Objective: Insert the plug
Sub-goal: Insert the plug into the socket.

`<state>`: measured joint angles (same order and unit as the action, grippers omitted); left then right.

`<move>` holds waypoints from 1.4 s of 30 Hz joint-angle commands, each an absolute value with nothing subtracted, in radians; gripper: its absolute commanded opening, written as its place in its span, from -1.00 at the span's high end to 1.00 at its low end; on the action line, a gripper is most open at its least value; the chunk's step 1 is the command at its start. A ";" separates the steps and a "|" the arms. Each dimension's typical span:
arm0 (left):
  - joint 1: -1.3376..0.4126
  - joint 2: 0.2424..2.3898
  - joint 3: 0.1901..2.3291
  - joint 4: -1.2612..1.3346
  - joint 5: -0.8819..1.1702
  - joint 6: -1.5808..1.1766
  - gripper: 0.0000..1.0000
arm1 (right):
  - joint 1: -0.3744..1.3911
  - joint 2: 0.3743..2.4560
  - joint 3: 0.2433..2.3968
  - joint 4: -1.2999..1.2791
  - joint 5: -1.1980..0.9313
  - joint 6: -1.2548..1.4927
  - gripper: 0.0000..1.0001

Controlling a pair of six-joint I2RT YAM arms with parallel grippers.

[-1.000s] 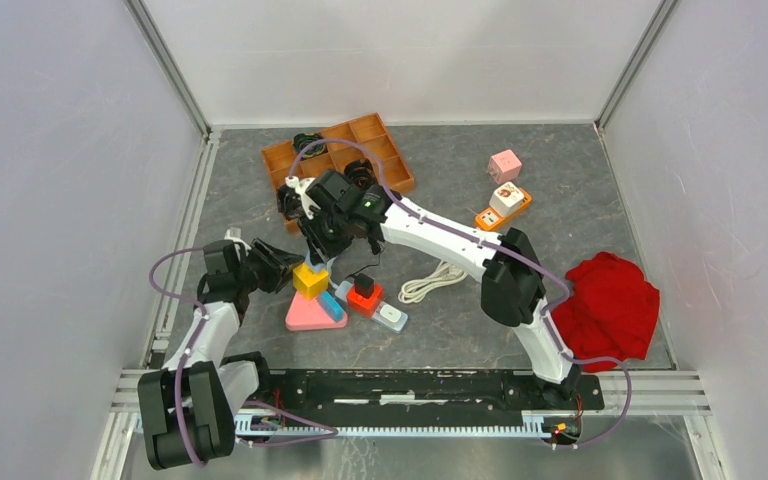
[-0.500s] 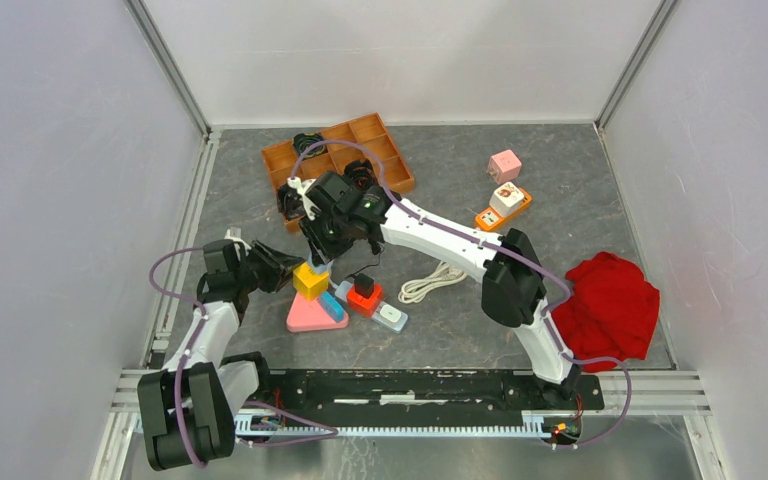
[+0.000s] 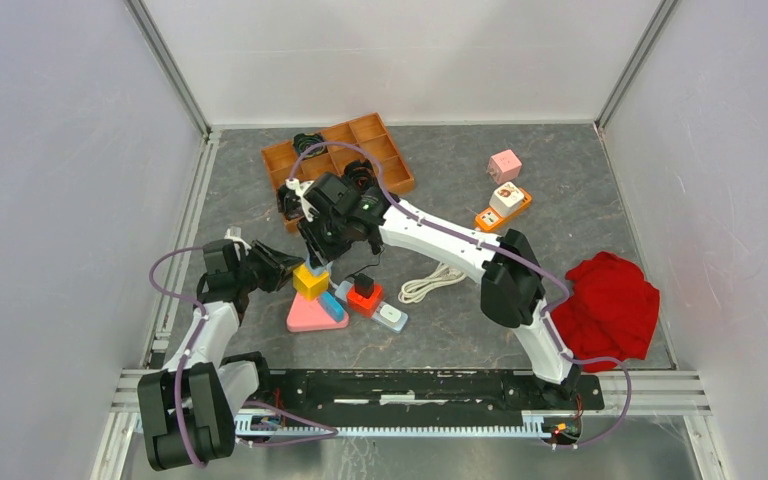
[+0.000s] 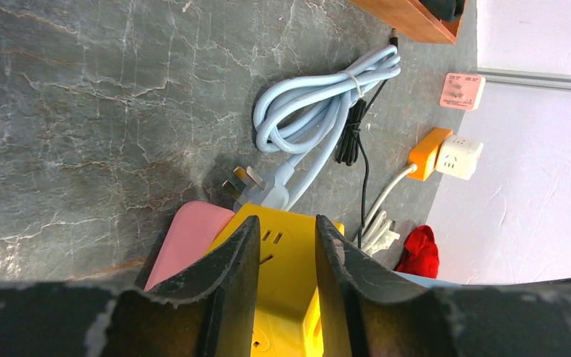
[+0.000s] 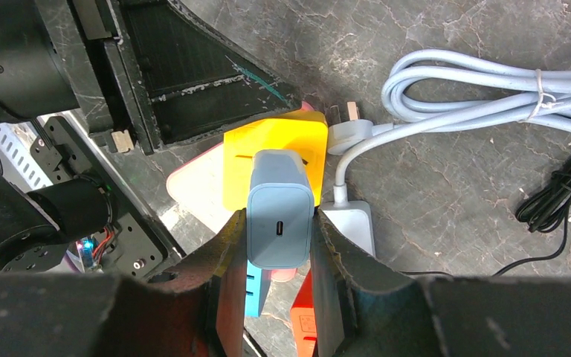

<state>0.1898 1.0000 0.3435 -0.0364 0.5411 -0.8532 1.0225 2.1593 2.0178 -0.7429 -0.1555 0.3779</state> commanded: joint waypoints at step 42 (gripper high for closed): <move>0.189 0.987 0.328 0.042 0.632 -0.874 0.45 | 1.144 2.156 1.754 -0.552 0.011 0.427 1.00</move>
